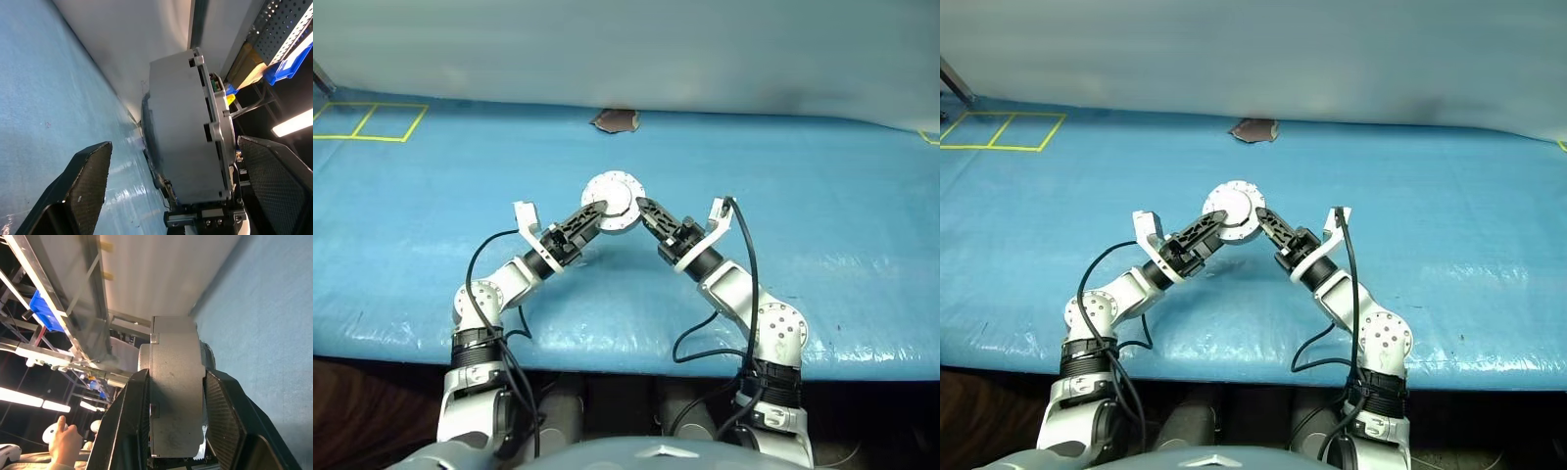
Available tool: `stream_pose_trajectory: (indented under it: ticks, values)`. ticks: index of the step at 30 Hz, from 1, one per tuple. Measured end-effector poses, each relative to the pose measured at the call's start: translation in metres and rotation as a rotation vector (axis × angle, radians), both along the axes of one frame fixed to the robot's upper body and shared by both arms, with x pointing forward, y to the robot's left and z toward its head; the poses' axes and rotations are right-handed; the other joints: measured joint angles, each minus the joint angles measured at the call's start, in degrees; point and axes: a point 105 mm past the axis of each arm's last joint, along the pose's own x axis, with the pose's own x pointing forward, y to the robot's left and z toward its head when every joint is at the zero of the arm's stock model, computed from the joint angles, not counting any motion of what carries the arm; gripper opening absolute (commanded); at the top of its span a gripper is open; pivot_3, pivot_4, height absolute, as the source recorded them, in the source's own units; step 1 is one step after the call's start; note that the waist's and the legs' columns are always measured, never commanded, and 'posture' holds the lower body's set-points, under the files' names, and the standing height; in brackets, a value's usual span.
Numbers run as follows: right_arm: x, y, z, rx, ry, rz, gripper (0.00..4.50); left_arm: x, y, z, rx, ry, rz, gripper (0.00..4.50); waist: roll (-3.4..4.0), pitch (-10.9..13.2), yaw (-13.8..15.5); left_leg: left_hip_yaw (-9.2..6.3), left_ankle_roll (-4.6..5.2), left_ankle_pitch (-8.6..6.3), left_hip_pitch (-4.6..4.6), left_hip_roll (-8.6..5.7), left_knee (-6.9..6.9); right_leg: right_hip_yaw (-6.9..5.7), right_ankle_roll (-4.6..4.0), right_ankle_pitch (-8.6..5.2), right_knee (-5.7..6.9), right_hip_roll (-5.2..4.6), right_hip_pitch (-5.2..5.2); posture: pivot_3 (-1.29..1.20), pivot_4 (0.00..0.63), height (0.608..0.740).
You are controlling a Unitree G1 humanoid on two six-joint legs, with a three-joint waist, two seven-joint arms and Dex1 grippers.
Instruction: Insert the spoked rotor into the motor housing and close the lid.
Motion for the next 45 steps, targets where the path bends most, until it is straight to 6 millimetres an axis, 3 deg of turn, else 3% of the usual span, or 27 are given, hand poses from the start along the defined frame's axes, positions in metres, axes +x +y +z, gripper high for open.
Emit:
stream_pose_trajectory:
  ticks: [9, 15, 24, 33, 39, 45]
  values:
    - [-0.004, 0.004, -0.001, -0.026, -0.009, 0.021, 1.36, 0.003, -0.010, 0.001, -0.004, -0.017, -0.013, 4.48, 0.00, 0.00, 0.06, 0.00, 0.00, 0.00, -0.01, 0.00, 0.00, 0.00, 0.00, 0.00, -0.04, 0.00, 0.00, 0.00, 0.150, 0.740]
    - [-0.004, 0.002, -0.004, -0.035, -0.006, 0.009, 1.36, 0.001, -0.017, 0.002, -0.036, -0.029, -0.024, 2.69, 0.00, 0.00, 0.07, 0.00, 0.01, -0.01, -0.05, 0.00, 0.00, 0.00, 0.03, 0.03, -0.13, 0.00, 0.01, 0.00, 0.150, 0.740]
    - [-0.003, 0.001, -0.004, -0.055, -0.021, -0.001, 1.36, 0.001, -0.018, 0.001, -0.053, -0.008, -0.015, 2.62, 0.00, 0.00, 0.07, 0.00, 0.09, -0.05, -0.10, -0.01, 0.00, 0.00, 0.19, 0.14, -0.42, 0.01, 0.10, 0.00, 0.150, 0.740]
    - [-0.003, 0.005, -0.008, -0.135, -0.046, 0.002, 4.20, 0.005, -0.015, -0.007, -0.012, 0.028, 0.032, 2.62, 0.00, 0.00, 0.08, 0.01, 0.15, -0.08, -0.16, -0.02, 0.00, 0.03, 0.27, 0.20, -0.56, 0.02, 0.12, 0.00, 0.150, 0.740]
    - [0.013, -0.010, -0.016, -0.212, -0.009, -0.170, 4.20, 0.021, -0.002, -0.015, 0.058, 0.049, 0.205, 2.62, 0.00, 0.00, 0.17, 0.02, 0.15, -0.09, -0.17, -0.02, 0.06, 0.04, 0.29, 0.22, -0.57, 0.02, 0.13, 0.00, 0.150, 0.740]
    - [0.011, -0.022, -0.026, -0.246, 0.007, -0.210, 4.20, 0.040, 0.050, -0.018, 0.129, 0.073, 0.521, 2.62, 0.00, 0.00, 0.15, 0.02, 0.16, -0.09, -0.19, -0.02, 0.03, 0.04, 0.28, 0.23, -0.58, 0.02, 0.09, 0.00, 0.150, 0.740]
